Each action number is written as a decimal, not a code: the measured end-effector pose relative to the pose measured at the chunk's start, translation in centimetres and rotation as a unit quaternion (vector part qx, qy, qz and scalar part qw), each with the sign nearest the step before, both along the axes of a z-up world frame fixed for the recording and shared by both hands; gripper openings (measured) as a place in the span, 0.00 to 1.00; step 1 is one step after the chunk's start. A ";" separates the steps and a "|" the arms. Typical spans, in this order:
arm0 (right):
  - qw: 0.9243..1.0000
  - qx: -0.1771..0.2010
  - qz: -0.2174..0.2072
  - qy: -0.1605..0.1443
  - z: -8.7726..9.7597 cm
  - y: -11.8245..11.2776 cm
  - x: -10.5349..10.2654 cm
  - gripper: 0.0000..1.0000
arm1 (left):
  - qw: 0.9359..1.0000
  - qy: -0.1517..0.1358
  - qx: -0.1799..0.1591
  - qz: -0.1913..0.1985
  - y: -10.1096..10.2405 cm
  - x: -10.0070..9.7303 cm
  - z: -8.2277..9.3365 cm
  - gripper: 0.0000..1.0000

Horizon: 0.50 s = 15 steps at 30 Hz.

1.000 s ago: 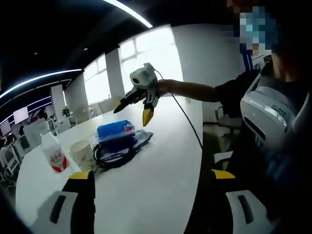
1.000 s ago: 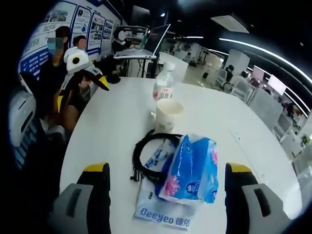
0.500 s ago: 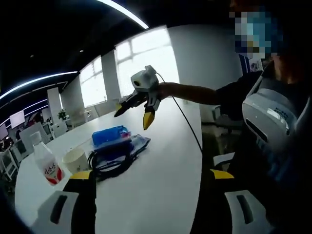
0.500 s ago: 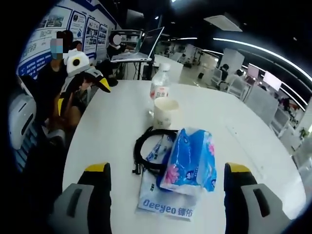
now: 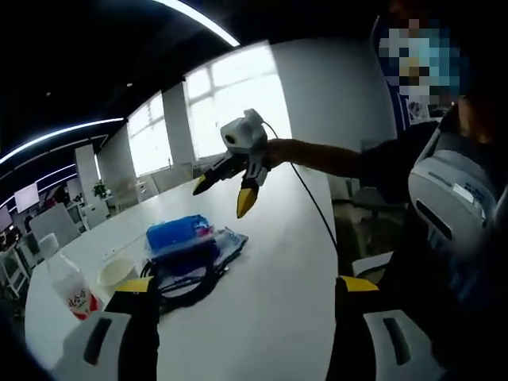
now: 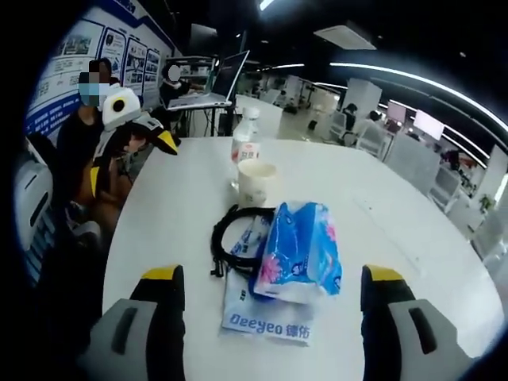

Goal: Arrange the tabletop items into an orderly group along one side of the table until the central work area is clear of visible clutter.

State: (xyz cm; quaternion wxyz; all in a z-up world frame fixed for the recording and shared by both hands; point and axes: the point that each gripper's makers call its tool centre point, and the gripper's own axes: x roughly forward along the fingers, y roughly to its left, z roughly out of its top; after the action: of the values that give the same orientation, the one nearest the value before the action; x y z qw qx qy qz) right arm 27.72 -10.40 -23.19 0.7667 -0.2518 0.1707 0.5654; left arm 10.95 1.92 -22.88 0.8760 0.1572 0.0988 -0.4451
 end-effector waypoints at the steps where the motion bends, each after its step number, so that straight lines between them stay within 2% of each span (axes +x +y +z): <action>1: 1.000 0.004 -0.003 0.000 0.2 0.0 0.0 0.87 | 1.000 -0.001 0.001 0.001 0.0 0.1 0.0 0.91; 7: 1.000 -0.002 -0.007 -0.008 0.3 0.3 -0.1 0.86 | 1.000 -0.005 -0.004 0.006 0.2 0.8 0.6 0.89; 15: 1.000 0.002 -0.011 0.004 0.2 0.5 -0.3 0.81 | 1.000 0.002 -0.004 0.011 0.2 2.2 0.9 0.88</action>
State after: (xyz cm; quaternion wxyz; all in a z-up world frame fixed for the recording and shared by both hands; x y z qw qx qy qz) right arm 27.39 -9.93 -23.03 0.7731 -0.2459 0.1750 0.5579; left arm 13.18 2.11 -21.95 0.8811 0.1521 0.1006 -0.4363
